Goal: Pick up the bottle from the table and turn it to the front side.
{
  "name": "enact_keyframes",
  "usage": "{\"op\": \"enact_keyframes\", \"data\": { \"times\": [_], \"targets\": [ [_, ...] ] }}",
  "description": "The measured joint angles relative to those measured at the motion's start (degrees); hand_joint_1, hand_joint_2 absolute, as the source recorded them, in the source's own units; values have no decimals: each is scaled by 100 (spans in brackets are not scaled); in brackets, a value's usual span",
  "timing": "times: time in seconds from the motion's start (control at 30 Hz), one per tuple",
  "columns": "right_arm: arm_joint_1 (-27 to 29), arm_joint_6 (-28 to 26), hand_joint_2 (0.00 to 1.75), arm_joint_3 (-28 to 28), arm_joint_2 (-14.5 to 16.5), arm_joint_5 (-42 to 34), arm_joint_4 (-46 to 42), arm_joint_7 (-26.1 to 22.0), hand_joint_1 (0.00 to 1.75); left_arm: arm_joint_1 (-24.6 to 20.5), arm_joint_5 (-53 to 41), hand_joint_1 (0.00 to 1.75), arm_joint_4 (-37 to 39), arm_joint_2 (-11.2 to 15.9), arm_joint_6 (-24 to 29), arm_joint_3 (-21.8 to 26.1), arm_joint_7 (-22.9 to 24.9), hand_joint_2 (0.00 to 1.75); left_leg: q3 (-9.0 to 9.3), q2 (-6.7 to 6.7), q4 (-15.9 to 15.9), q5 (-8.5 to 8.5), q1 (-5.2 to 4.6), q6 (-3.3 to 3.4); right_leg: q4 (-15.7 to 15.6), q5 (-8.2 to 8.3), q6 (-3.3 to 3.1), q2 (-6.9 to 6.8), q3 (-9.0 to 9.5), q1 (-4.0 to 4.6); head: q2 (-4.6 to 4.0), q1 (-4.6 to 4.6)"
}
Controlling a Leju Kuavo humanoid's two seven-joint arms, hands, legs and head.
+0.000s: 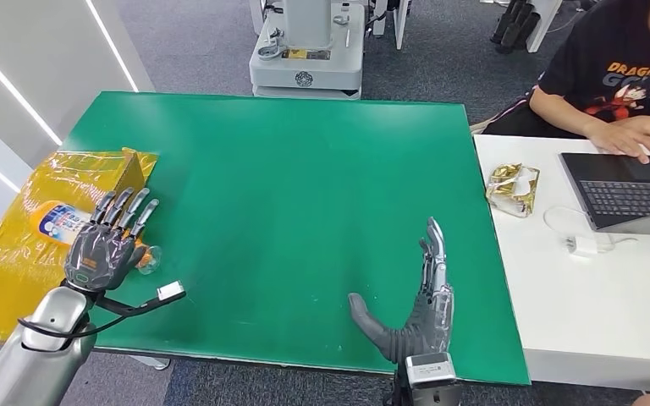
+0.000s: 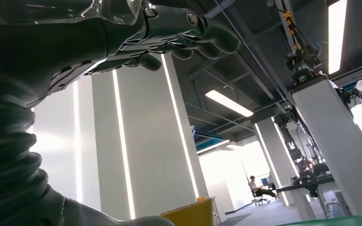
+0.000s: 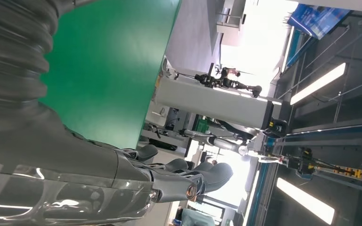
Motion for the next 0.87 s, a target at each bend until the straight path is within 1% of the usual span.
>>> {"op": "enact_keyframes", "data": {
  "times": [0.07, 0.13, 0.2, 0.23, 0.3, 0.37, 0.43, 0.47, 0.53, 0.67, 0.73, 0.8, 0.87],
  "targets": [
    [1, -3, 175, 0, 0, 5, -2, 0, 0, 46, 277, 0, -141, -87, 0, 38, -301, 175, 0, -2, 1, 0, -1, 0, -1, 0, 0, -2, 0, 0, 0, -1],
    [2, -9, 175, 0, 0, 39, -7, 0, 0, 71, 810, 0, -331, -306, 0, 142, -922, 175, 0, -7, 1, 0, -2, 0, -3, 0, 1, -8, 2, -1, 0, 1],
    [4, -33, 175, 1, 0, 122, -26, 2, 0, 82, 1690, 0, -530, -629, 0, 264, -1661, 175, 0, -9, 2, 0, -4, 1, -4, 2, 3, -12, 5, -3, 0, 1],
    [8, -52, 175, 2, 0, 168, -45, 4, 0, 89, 2251, 0, -628, -799, 0, 298, -1931, 175, 0, -8, 3, 0, -4, 1, -5, 3, 4, -11, 5, -4, 0, 1],
    [21, -94, 175, 2, -1, 236, -101, 9, 0, 102, 3556, 0, -829, -1089, -3, 267, -2216, 175, 0, -8, 5, -1, -6, 2, -7, 4, 6, -11, 4, -5, 0, 1],
    [33, -116, 175, 3, -3, 272, -158, 17, 0, 94, 5036, 0, -1042, -1333, -16, 66, -2280, 175, 0, -10, 7, -1, -6, 3, -10, 4, 7, -12, 3, -5, 0, 1],
    [37, -121, 175, 11, -6, 286, -193, 26, 0, 43, 6508, 0, -1259, -1563, -72, -260, -2306, 175, 0, -13, 8, -1, -5, 3, -11, 5, 8, -13, 4, -5, 0, 1],
    [36, -122, 175, 20, -7, 289, -203, 29, 0, 6, 7090, 0, -1366, -1694, -135, -422, -2316, 175, -1, -14, 8, -1, -5, 3, -11, 6, 9, -13, 5, -5, 0, 1],
    [31, -138, 175, 44, -11, 296, -216, 41, 0, -66, 7802, 0, -1567, -2018, -394, -675, -2328, 175, -1, -15, 8, -1, -5, 3, -11, 7, 10, -14, 7, -5, 0, 1],
    [29, -270, 175, 99, -20, 363, -286, 108, 0, -113, 8252, 0, -1841, -2830, -1157, -929, -2332, 175, -1, -12, 9, -3, -7, 6, -11, 8, 12, -12, 8, -8, 0, 2],
    [30, -331, 175, 125, -25, 414, -335, 157, 0, -88, 8360, 0, -1916, -3163, -1421, -992, -2332, 175, -2, -11, 10, -5, -8, 8, -12, 8, 13, -11, 8, -9, 0, 1],
    [30, -356, 175, 152, -36, 445, -375, 178, 0, -56, 8416, 0, -1956, -3399, -1556, -1023, -2332, 175, -2, -11, 9, -6, -8, 10, -12, 8, 13, -11, 7, -10, 0, 1],
    [29, -369, 175, 171, -45, 474, -398, 197, 0, -30, 8422, 0, -1974, -3527, -1633, -1037, -2332, 175, -1, -11, 9, -7, -7, 11, -12, 7, 12, -11, 7, -10, 0, 0]
  ]
}}
